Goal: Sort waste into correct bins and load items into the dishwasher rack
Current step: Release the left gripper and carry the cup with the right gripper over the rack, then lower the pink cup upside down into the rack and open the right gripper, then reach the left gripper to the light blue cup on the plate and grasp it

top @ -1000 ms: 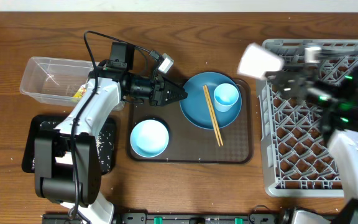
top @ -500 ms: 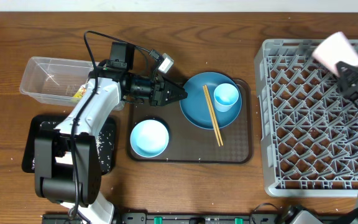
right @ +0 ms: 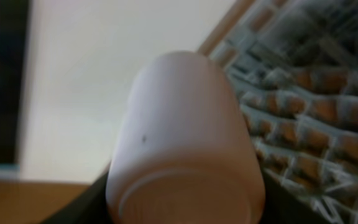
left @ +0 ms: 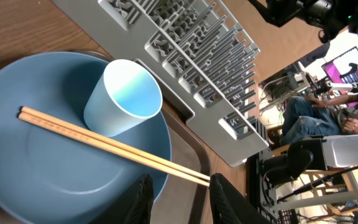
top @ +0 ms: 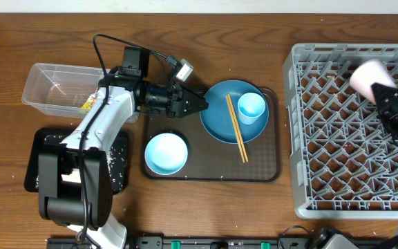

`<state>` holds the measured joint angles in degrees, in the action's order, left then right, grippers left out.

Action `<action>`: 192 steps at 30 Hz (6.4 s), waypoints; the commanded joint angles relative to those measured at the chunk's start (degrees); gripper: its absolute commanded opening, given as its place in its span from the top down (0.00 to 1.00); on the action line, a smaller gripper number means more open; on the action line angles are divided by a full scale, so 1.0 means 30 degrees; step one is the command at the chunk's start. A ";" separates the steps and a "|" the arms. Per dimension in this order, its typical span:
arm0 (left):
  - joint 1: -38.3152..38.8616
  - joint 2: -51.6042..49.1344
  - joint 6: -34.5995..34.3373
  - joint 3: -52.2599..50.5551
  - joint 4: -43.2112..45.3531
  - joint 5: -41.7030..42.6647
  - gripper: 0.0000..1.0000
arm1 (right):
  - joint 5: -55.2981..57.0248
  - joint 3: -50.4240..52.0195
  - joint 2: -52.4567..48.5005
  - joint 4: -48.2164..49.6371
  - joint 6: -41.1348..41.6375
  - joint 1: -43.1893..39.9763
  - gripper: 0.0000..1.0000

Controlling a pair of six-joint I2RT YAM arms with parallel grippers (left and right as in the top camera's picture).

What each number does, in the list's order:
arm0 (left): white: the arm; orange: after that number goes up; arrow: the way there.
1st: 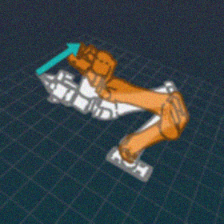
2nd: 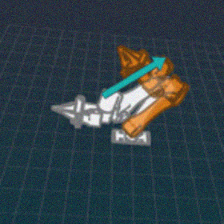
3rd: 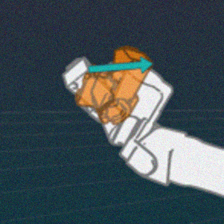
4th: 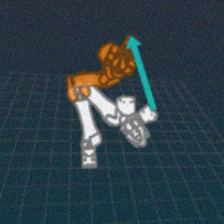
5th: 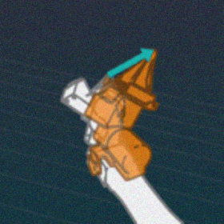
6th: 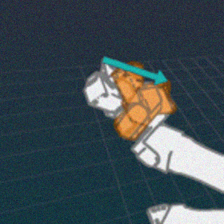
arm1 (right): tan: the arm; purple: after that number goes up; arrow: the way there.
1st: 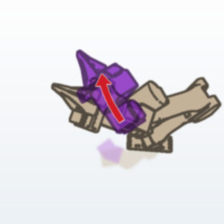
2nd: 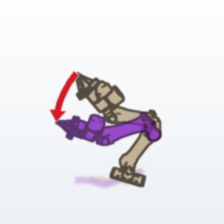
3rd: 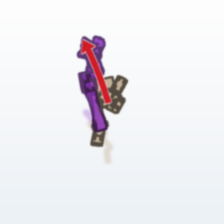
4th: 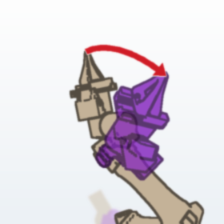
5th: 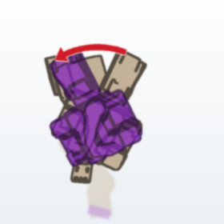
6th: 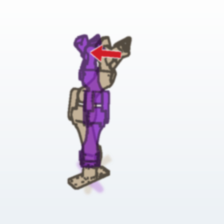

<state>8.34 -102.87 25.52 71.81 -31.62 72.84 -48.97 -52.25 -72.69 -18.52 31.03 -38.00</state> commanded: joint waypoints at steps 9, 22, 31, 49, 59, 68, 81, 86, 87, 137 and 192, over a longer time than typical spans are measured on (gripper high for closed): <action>0.0036 -0.0007 0.0189 -0.0044 0.0109 -0.0270 0.67 | 1.4688 -0.8510 0.0998 -1.3406 -0.7949 0.5727 0.78; 0.0036 -0.0007 -0.6280 -0.0044 0.1734 -0.7737 0.67 | 1.3238 -0.8510 -0.0852 -1.4702 -0.9020 0.8677 0.79; 0.0036 -0.0007 -0.7191 -0.0044 0.1734 -0.9158 0.66 | 1.3202 -0.8510 -0.3162 -1.5205 -0.9020 0.8976 0.84; 0.0036 -0.0007 -0.7191 -0.0044 0.1727 -0.9158 0.66 | 1.1825 -0.8393 -0.4918 -1.4710 -1.2036 0.9945 0.83; 0.0036 -0.0007 -0.7191 -0.0044 0.1727 -0.9158 0.66 | 1.1876 -0.8160 -0.6040 -1.4345 -1.2152 1.0032 0.83; 0.0036 -0.0007 -0.7191 -0.0044 0.1719 -0.9158 0.66 | 1.4251 -0.7963 -0.6528 -1.4732 -1.2065 1.0032 0.83; 0.0036 -0.0007 -0.7184 -0.0044 0.1727 -0.9158 0.65 | 1.4229 -0.7919 -0.6528 -1.4936 -1.2072 1.0032 0.16; 0.0036 -0.0007 -0.7191 -0.0044 0.1727 -0.9158 0.65 | 1.4149 -0.7919 -0.6528 -1.5074 -1.2065 1.0032 0.13; 0.0036 -0.0007 -0.7191 -0.0044 0.1727 -0.9158 0.65 | 1.4047 -0.7919 -0.6528 -1.5059 -1.2065 1.0032 0.14; 0.9479 -0.0007 -1.3566 -0.0044 0.6222 -2.2178 0.51 | 0.8531 -0.7941 -0.6521 -1.5045 -1.2080 1.0032 0.01; 0.1282 0.2302 -1.4950 -0.0044 0.4306 -0.9005 0.94 | 0.8531 -0.7941 -0.6521 -1.5045 -1.2080 1.0032 0.01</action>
<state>16.16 -96.18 -20.71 71.70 -19.25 25.76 -22.57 -76.34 -92.36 -63.61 -5.04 -8.38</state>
